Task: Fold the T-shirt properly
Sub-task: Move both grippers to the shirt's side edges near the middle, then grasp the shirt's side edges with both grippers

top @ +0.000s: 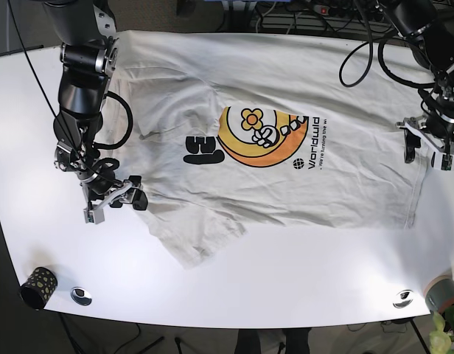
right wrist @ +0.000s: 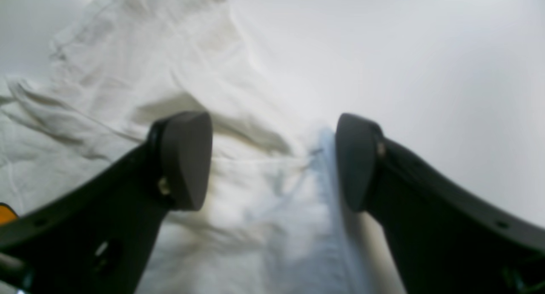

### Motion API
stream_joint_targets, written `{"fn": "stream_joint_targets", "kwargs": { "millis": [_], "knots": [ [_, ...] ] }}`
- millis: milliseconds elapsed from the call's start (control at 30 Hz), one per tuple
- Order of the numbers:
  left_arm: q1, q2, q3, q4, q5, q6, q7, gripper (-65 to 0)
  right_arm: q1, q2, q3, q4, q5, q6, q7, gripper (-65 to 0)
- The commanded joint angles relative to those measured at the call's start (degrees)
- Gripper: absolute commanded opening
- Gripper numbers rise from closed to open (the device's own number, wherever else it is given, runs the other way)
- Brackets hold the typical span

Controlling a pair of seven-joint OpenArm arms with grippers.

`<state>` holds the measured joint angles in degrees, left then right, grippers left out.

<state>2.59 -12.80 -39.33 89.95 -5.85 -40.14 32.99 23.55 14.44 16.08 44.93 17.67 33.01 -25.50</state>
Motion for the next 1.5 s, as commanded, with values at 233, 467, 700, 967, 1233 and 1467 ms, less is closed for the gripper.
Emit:
{"fn": "stream_joint_targets", "kwargs": {
  "millis": [233,467,700,967,1233,1467],
  "knots": [
    [-12.3,-4.4,-0.2,-10.8,4.9,8.2,-1.5,-6.8,1.1,-1.9,-0.2,0.4,-0.4,0.17,-1.3,-50.3],
    [-23.5,-8.6,2.8,-26.5,6.7,9.7,-1.8,-3.8,1.2,-1.8,-0.2,1.1,-0.4,0.17,-1.3,-58.2],
    [-34.6,-10.5,7.8,-46.3,7.0,9.9,-8.3,-3.8,0.9,-1.6,-0.2,2.7,-0.4,0.17,-1.3,-58.7],
    [-41.8,-11.9,13.5,-62.3,6.9,10.2,-15.9,-3.9,0.9,-1.5,-0.1,2.7,-0.4,0.17,-1.2,-58.7],
    [-43.0,-12.0,14.6,-68.1,7.1,14.2,-20.8,-3.9,0.8,-1.4,-0.1,2.7,-0.4,0.17,-1.2,-58.7],
    [-41.9,-11.9,19.9,-68.9,6.6,14.2,-22.7,-3.9,0.8,-1.4,-0.1,2.7,-0.3,0.17,-1.2,-58.7]
  ]
}}
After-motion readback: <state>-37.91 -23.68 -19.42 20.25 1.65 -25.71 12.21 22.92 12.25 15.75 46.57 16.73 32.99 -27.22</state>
